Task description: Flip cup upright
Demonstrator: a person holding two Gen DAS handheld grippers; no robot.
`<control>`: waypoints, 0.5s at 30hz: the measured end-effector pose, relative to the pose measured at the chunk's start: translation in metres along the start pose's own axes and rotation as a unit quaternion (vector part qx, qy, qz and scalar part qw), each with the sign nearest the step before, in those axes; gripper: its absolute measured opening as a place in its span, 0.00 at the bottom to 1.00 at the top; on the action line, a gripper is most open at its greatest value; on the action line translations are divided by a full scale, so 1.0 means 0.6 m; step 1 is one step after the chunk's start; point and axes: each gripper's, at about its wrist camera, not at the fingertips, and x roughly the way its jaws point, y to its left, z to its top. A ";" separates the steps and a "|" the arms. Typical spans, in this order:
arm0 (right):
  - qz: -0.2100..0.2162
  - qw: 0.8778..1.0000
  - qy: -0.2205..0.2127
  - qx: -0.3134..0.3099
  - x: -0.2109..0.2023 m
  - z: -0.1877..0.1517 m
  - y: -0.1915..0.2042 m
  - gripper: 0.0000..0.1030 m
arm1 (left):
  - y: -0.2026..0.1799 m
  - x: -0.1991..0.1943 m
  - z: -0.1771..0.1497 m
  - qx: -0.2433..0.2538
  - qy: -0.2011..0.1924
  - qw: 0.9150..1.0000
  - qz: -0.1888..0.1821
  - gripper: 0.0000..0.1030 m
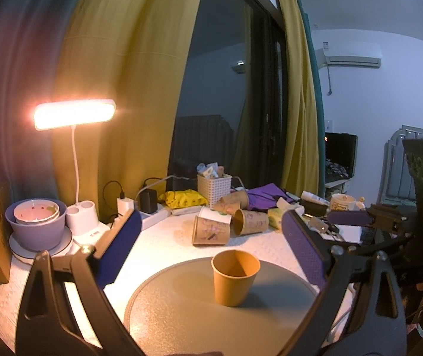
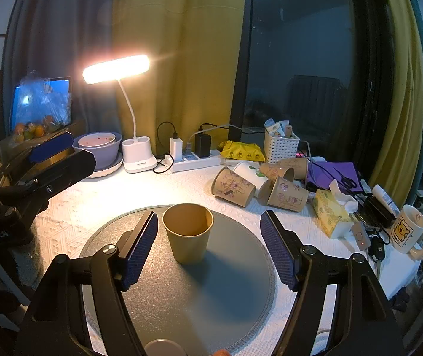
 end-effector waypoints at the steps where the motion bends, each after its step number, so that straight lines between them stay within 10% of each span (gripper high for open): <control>1: 0.000 1.000 0.000 0.001 0.000 0.000 -0.001 0.73 | 0.000 0.000 0.000 0.000 0.000 1.000 0.000 0.94; 15: 0.000 1.000 0.004 0.004 0.003 -0.004 -0.002 0.73 | 0.001 0.000 0.001 0.000 0.000 1.000 0.000 0.94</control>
